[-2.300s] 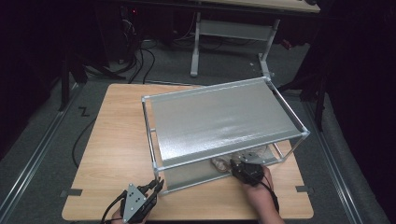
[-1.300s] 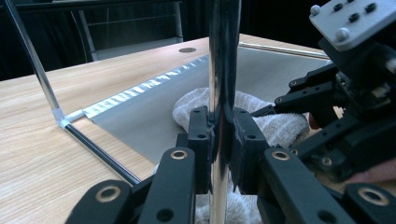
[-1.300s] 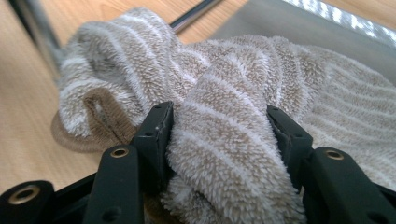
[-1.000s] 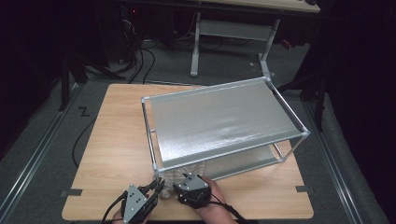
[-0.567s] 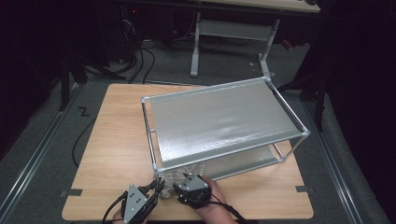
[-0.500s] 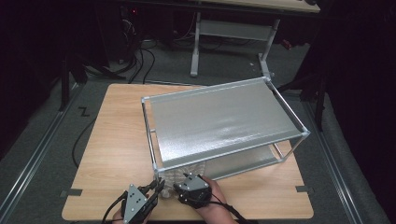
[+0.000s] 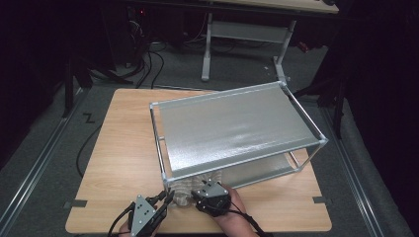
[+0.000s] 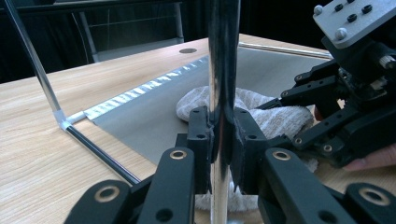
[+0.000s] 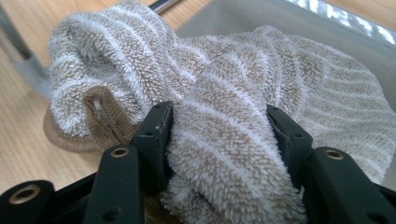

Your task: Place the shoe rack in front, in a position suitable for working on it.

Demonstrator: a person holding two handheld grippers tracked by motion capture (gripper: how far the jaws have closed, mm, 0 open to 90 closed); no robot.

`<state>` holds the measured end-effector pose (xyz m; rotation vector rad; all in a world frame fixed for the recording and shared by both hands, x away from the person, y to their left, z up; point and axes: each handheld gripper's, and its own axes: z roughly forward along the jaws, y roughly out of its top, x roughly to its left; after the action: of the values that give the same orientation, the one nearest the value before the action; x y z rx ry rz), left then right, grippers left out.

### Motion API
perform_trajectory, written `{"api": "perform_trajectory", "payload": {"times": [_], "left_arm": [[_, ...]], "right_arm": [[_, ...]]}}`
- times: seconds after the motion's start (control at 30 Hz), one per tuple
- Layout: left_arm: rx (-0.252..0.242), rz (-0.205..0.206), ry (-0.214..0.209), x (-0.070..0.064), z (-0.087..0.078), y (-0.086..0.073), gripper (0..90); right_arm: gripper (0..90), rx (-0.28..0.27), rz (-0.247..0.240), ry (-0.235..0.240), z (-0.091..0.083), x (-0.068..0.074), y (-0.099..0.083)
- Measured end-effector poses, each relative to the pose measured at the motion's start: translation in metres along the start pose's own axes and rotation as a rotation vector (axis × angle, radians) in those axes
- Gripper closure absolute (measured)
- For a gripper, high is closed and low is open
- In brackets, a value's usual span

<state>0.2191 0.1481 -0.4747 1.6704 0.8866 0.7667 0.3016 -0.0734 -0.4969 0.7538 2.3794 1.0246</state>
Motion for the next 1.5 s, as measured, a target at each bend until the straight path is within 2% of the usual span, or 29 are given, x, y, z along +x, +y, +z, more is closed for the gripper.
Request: {"api": "perform_trajectory", "payload": {"times": [0.1,0.3,0.4,0.53,0.63,0.67,0.7,0.87,1.03,1.33,1.5], "left_arm": [[0.0,0.001,0.0,0.0,0.0,0.0,79.3],[0.0,0.001,0.0,0.0,0.0,0.0,79.3],[0.0,0.0,-0.001,0.0,0.0,0.0,79.3],[0.0,-0.001,0.0,0.0,0.0,0.0,79.3],[0.001,-0.001,-0.001,0.0,0.0,0.0,79.3],[0.001,-0.001,-0.001,0.0,-0.001,0.0,79.4],[0.001,-0.002,0.0,0.0,-0.001,0.0,79.3],[0.0,-0.003,0.0,0.0,-0.001,0.001,79.3],[0.001,-0.004,0.002,0.0,-0.001,0.001,79.4],[0.001,-0.002,0.002,0.0,-0.001,0.001,79.6],[0.0,-0.001,0.003,0.0,-0.001,0.001,79.6]], "right_arm": [[48.2,0.001,0.023,-0.014,-0.001,-0.005,-0.002],[48.2,0.014,0.024,-0.05,-0.005,-0.024,-0.01],[48.2,0.025,0.058,-0.07,-0.008,-0.033,-0.014],[48.2,0.036,0.066,-0.1,-0.011,-0.051,-0.021],[48.2,0.046,0.108,-0.127,-0.014,-0.062,-0.026],[48.2,0.051,0.11,-0.138,-0.016,-0.067,-0.028],[48.2,0.063,0.133,-0.154,-0.017,-0.07,-0.03],[48.2,0.071,0.154,-0.206,-0.026,-0.095,-0.042],[48.2,0.09,0.218,-0.274,-0.037,-0.121,-0.057],[48.3,0.096,0.308,-0.396,-0.058,-0.167,-0.085],[48.2,0.099,0.345,-0.46,-0.069,-0.186,-0.098]]}}
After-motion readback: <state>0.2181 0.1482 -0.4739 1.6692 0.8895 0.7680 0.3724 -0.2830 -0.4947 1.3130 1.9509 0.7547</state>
